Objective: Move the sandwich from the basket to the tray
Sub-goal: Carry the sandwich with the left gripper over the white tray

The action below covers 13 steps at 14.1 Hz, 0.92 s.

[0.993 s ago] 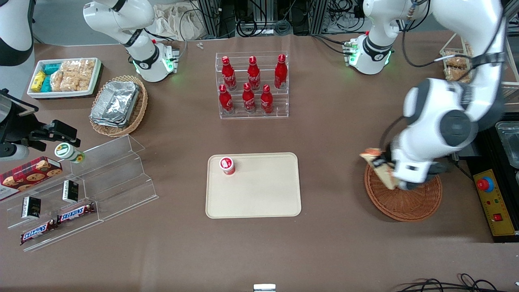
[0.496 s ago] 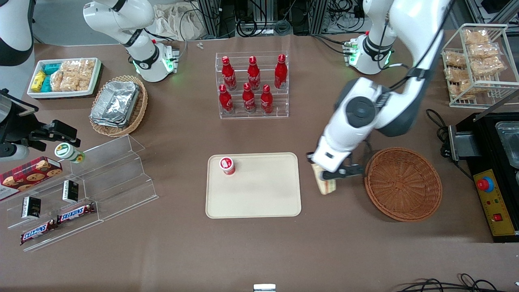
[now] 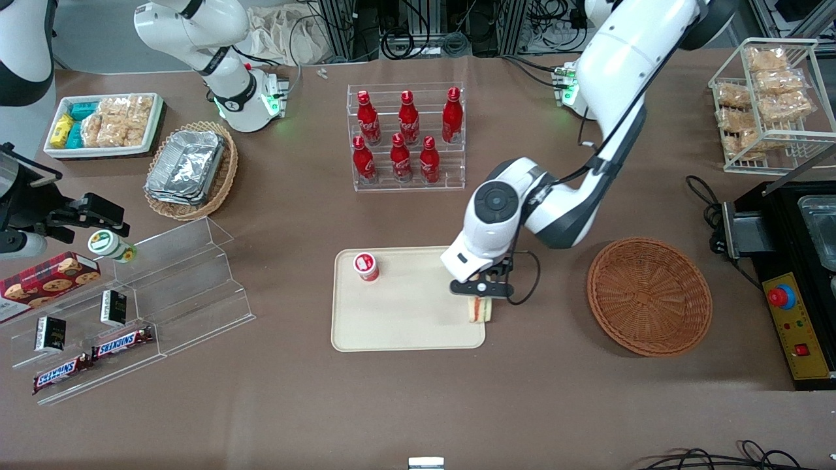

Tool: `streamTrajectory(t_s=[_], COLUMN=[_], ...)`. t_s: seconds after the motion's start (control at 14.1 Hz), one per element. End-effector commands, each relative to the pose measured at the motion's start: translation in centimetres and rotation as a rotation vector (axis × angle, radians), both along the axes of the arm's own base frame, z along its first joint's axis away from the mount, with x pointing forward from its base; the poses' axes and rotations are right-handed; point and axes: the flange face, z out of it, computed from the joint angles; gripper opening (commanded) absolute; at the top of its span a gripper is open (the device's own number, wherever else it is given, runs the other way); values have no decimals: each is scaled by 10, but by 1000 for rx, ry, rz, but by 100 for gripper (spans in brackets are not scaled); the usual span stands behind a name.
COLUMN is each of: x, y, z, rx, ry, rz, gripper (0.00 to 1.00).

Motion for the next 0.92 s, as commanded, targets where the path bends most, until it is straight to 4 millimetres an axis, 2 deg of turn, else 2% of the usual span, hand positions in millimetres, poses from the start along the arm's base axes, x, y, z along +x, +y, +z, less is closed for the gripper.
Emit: streamTrajectory(t_s=[0.0,0.07,0.21,0.35,0.5,0.57,0.71,0.85], x=[4,4,4,5,12,17,43,48], y=[-19,-19,-16,-15,-9,-7,15,22], z=[-29,-37,-51,-53,-43,-29,6,40], rx=[-32,-33,-27,-4,-5,-17,-11,-39], ry=[-34,-28,-14,-42,-58,-73,-127,-135], rz=[-41,-45,-45,-69,-59,-47,5,48], gripper=[6,24,99,100,100,100,100,100])
